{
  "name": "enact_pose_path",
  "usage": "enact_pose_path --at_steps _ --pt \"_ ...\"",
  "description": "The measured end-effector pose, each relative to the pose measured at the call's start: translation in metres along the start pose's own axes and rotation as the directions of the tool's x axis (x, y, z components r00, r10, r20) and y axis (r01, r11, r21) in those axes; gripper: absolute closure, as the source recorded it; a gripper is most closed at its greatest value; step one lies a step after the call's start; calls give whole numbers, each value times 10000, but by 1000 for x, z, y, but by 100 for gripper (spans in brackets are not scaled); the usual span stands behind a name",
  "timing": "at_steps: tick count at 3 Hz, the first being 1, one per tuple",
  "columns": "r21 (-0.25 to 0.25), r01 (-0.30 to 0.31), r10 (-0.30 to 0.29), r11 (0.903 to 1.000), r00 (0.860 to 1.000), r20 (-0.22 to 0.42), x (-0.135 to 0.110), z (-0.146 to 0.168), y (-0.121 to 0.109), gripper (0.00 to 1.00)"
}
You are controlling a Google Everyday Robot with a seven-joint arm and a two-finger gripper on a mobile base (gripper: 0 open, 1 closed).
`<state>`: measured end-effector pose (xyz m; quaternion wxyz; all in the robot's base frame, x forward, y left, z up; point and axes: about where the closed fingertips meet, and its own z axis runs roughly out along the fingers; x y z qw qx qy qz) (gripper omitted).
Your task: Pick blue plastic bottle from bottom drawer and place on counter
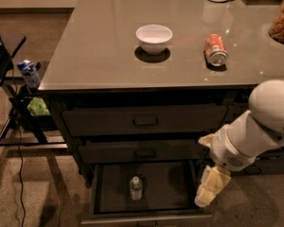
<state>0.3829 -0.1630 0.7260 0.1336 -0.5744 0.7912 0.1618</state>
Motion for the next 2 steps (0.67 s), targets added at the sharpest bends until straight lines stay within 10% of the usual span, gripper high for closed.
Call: enact_pose_path --at_steps 2 --pt "-381 -99 114 9992 9992 383 12 51 -8 0"
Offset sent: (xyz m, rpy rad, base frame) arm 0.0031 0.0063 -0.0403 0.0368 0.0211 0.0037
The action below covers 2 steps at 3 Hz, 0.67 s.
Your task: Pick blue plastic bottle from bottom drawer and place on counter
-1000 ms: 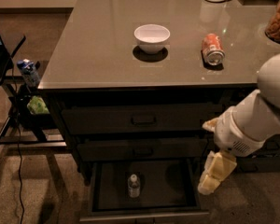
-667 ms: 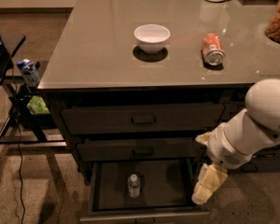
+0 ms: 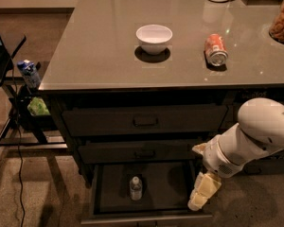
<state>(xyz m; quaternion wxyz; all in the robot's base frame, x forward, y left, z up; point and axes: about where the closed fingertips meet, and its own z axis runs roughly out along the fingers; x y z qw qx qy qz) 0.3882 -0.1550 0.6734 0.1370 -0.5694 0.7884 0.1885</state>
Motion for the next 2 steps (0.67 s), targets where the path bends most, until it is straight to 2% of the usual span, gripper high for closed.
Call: enact_pose_path --at_steps 1,2 --pt "61 -261 260 9996 9994 230 1 19 -10 0" --pt "283 -619 597 9977 9958 700 2 46 -31 0"
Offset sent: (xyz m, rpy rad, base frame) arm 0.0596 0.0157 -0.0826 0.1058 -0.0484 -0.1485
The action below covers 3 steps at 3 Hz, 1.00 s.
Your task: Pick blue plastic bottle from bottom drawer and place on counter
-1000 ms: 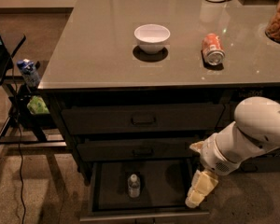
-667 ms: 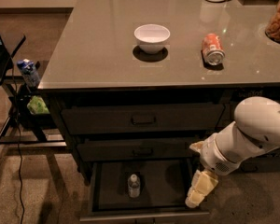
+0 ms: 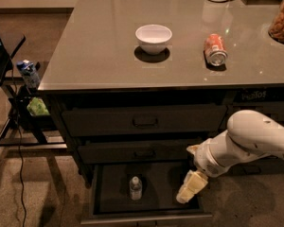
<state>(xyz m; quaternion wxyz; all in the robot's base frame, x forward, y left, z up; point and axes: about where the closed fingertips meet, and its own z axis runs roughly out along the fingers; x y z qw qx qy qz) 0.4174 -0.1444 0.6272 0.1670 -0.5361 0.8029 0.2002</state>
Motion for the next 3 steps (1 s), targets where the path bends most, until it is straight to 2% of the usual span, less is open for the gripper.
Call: enact_pose_path --at_steps 1,2,3 --pt "262 -226 217 9994 9992 347 -1 26 -19 0" --pt "261 -227 218 9994 9992 348 -1 27 -19 0" --pt "-64 -485 488 9988 9967 654 16 50 -18 0"
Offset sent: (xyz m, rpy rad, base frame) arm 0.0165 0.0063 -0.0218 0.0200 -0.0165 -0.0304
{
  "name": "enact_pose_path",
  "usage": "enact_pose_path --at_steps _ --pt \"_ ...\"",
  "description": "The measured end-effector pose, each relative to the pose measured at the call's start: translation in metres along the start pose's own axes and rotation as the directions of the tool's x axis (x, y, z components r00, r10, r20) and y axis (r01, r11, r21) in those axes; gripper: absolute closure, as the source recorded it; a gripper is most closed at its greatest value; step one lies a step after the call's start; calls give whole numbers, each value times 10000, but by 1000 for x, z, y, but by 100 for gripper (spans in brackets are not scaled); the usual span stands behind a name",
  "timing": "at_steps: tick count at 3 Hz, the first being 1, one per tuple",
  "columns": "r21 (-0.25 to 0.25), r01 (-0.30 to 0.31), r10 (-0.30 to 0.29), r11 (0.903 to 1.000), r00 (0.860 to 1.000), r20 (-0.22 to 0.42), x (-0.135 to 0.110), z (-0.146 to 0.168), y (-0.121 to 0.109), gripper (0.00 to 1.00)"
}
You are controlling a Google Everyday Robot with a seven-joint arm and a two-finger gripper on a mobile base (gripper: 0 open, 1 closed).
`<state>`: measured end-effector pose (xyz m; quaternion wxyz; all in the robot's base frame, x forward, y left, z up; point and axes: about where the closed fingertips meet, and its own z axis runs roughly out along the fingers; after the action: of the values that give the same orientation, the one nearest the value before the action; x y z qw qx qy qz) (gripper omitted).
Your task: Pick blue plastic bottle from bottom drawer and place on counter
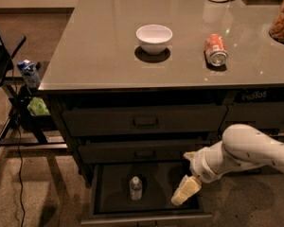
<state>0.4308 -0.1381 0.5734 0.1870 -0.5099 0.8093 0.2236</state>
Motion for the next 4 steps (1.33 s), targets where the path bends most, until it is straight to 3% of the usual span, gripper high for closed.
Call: enact_pose_path --at_steps 2,4 --pt "-710 -786 807 9944 9964 273 45 81 -7 0" --pt "-706 -888 920 9935 9948 428 54 96 -11 0"
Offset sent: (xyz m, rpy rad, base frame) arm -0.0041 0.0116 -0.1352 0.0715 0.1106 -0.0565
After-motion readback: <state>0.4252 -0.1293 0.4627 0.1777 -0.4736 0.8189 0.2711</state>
